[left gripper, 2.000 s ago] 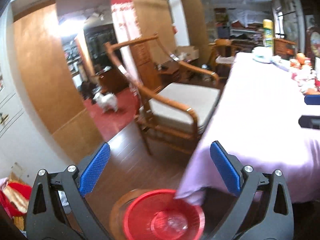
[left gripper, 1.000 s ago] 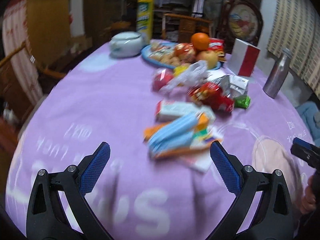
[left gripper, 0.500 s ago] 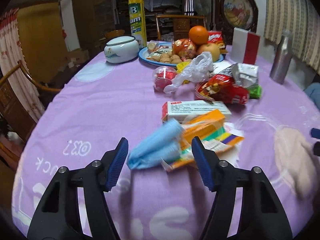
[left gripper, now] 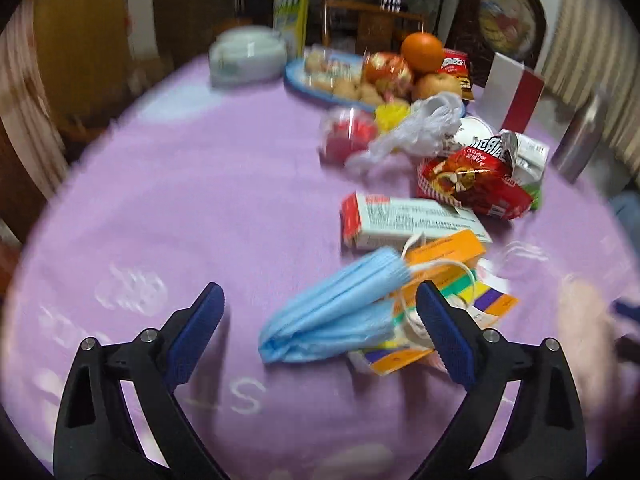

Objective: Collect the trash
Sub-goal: 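Grasp the blue face mask with the left tool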

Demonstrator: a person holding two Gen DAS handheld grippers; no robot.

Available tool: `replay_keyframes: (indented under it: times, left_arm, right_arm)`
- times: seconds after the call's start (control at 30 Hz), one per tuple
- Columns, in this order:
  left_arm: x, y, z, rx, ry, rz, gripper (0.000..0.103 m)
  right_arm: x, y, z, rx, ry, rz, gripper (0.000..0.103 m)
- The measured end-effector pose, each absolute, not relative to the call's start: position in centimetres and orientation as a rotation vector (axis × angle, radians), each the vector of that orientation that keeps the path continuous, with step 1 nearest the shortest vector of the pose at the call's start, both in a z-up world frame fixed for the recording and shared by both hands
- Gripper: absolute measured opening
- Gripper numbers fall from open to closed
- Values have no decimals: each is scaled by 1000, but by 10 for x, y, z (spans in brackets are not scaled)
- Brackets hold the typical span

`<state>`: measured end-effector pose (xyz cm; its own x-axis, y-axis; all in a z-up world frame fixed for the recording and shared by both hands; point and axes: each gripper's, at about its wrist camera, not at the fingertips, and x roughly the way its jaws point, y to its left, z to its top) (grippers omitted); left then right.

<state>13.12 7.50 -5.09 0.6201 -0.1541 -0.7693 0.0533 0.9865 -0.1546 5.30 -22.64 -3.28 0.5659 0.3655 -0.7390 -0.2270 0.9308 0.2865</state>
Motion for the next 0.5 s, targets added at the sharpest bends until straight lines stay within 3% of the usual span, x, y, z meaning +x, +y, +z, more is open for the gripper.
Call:
replay_keyframes:
  times: [0.1,0.5]
  left_arm:
    - [120,93,-56,-226,938,-169,62]
    - [35,116,-41,-253,847,-129,60]
  right_arm:
    - [51,-224,-32,143,895,341,97]
    - [46,-221,-28,111,867,348,97]
